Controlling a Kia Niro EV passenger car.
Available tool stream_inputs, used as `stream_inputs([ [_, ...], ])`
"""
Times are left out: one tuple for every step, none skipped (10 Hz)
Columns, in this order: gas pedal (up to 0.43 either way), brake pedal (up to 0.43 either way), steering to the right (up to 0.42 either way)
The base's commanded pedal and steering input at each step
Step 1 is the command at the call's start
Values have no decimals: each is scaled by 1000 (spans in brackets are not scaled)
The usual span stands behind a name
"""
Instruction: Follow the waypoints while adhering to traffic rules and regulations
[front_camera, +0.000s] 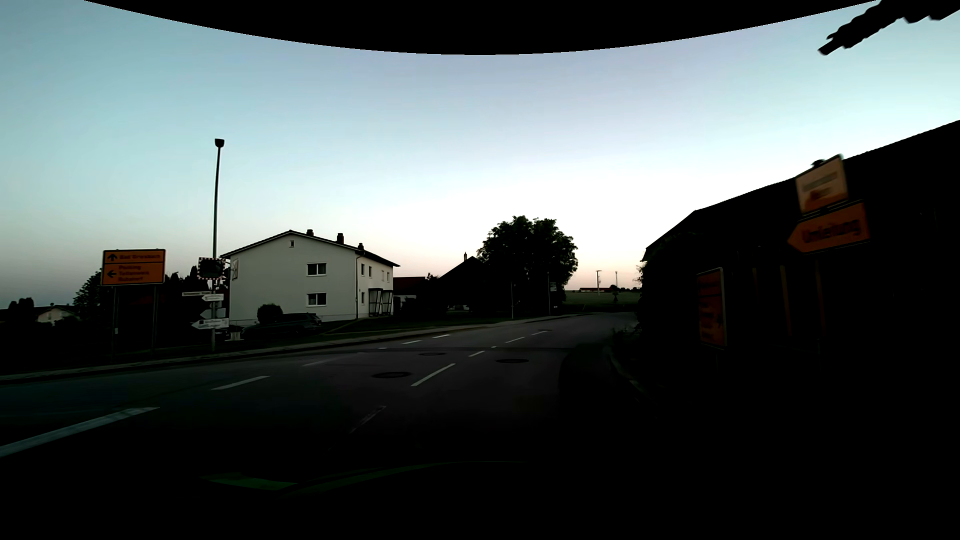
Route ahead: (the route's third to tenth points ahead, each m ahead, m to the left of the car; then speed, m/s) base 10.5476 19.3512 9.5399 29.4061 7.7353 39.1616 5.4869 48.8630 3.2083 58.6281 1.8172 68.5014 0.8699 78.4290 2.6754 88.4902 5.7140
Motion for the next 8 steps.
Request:
stream_inputs([
  [0,207,-30],
  [0,171,-70],
  [0,79,-103],
  [0,0,-149],
  [0,0,-199],
  [0,0,-247],
  [0,0,-287],
  [20,0,-322],
])
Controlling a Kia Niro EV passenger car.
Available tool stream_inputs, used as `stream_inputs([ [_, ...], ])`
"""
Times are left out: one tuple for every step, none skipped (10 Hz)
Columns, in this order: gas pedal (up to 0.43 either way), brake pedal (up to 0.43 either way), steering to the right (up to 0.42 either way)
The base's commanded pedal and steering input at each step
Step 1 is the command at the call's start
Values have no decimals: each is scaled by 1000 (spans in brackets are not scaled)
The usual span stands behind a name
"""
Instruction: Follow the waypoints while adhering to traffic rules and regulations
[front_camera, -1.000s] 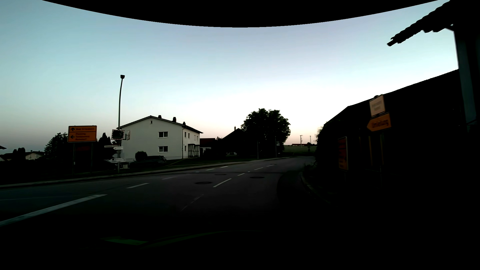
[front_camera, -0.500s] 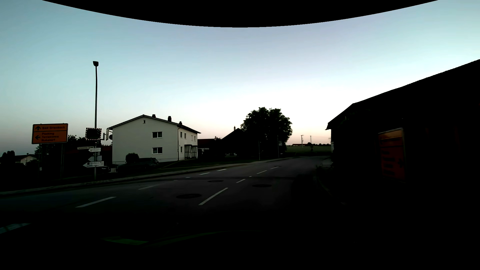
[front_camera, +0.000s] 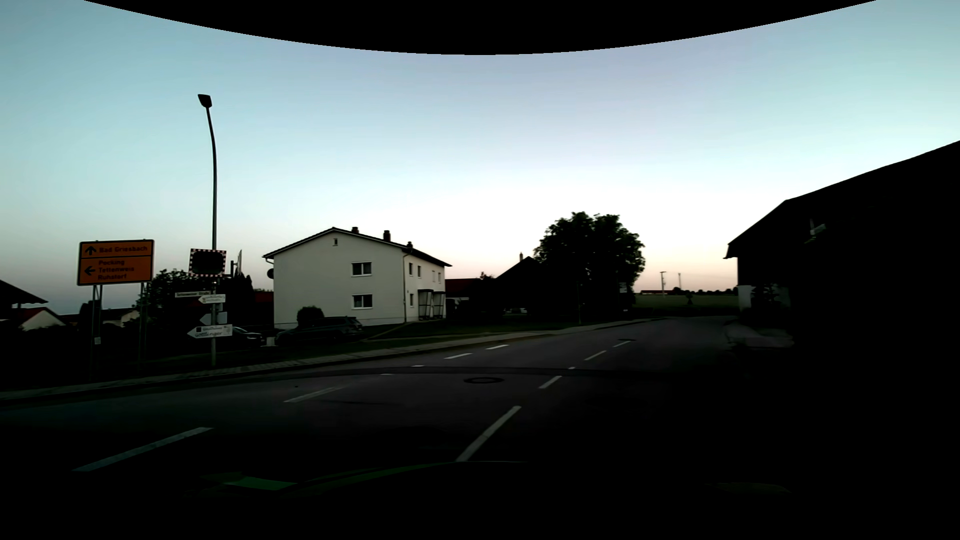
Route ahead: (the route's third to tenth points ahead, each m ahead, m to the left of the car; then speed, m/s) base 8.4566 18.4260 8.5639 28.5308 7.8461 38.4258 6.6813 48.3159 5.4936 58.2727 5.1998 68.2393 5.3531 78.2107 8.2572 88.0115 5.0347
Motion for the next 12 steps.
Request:
stream_inputs([
  [20,0,-349],
  [20,0,-368],
  [47,0,-396],
  [47,0,-432],
  [59,0,-472],
  [59,0,-509],
  [67,0,-549],
  [67,0,-581],
  [67,0,-606],
  [110,0,-626],
  [118,0,-629],
  [118,0,-629],
])
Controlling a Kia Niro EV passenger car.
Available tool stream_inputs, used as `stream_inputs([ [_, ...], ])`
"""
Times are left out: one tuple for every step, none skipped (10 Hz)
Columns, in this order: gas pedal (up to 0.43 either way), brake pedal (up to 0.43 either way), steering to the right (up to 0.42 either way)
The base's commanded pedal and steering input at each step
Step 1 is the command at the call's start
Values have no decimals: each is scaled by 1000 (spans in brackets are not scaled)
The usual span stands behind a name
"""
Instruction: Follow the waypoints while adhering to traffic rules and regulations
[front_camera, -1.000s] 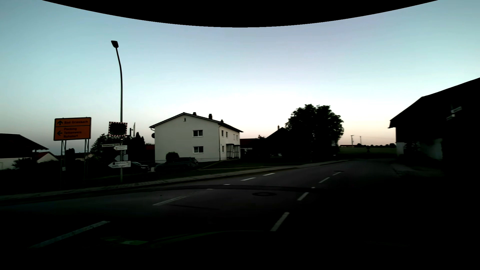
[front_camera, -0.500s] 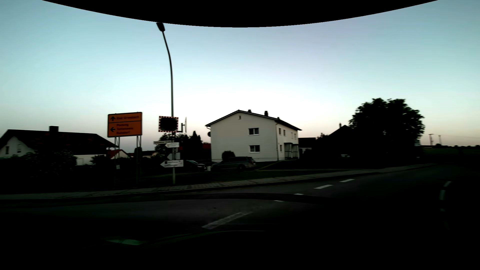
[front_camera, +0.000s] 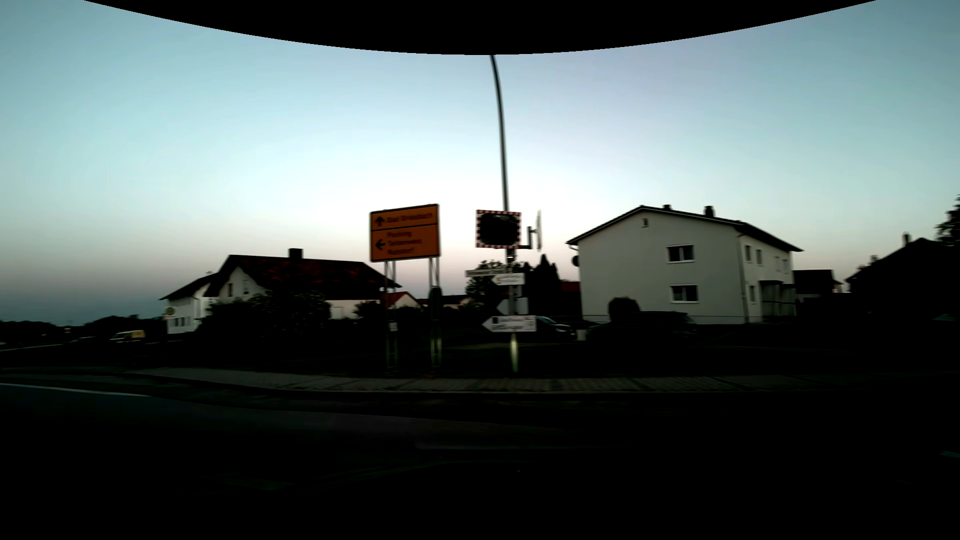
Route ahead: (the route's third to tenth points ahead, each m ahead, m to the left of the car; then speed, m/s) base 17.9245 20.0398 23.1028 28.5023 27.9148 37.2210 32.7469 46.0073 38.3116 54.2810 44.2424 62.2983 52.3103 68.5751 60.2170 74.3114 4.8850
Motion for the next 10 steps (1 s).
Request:
stream_inputs([
  [138,0,-626],
  [150,0,-617],
  [169,0,-609],
  [169,0,-597],
  [189,0,-583],
  [220,0,-564],
  [220,0,-529],
  [220,0,-483],
  [220,0,-445],
  [220,0,-389],
])
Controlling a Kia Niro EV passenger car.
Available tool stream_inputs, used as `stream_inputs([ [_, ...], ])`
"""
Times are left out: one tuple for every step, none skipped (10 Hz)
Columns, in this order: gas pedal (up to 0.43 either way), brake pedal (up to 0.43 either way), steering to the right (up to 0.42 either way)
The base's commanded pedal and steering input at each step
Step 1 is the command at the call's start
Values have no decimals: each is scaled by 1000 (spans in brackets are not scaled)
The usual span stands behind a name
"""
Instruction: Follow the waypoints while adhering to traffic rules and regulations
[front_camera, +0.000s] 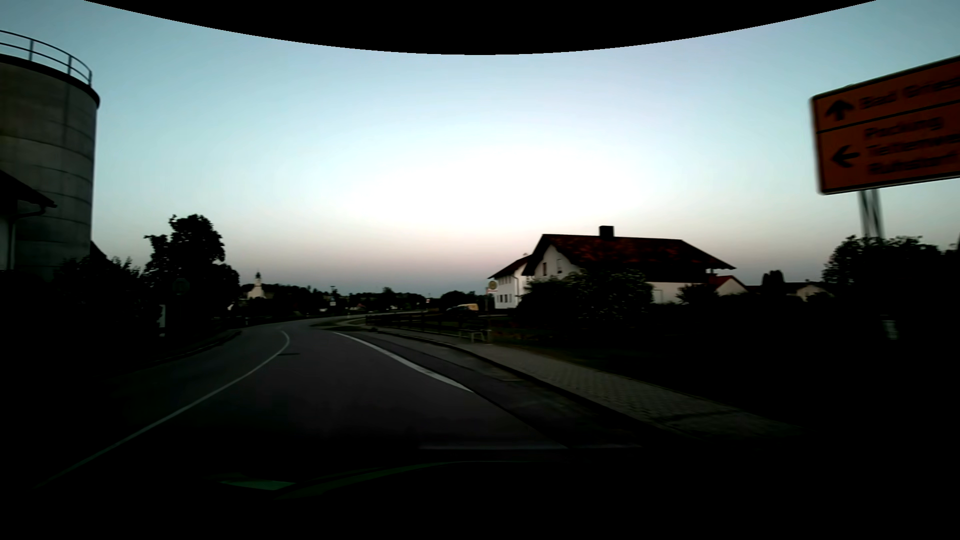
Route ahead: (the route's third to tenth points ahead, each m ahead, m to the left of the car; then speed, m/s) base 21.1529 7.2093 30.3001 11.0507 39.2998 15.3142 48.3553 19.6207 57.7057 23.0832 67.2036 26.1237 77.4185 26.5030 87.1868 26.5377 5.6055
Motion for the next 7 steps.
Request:
stream_inputs([
  [240,0,-344],
  [260,0,-321],
  [268,0,-293],
  [268,0,-268],
  [268,0,-249],
  [268,0,-229],
  [268,0,-196],
])
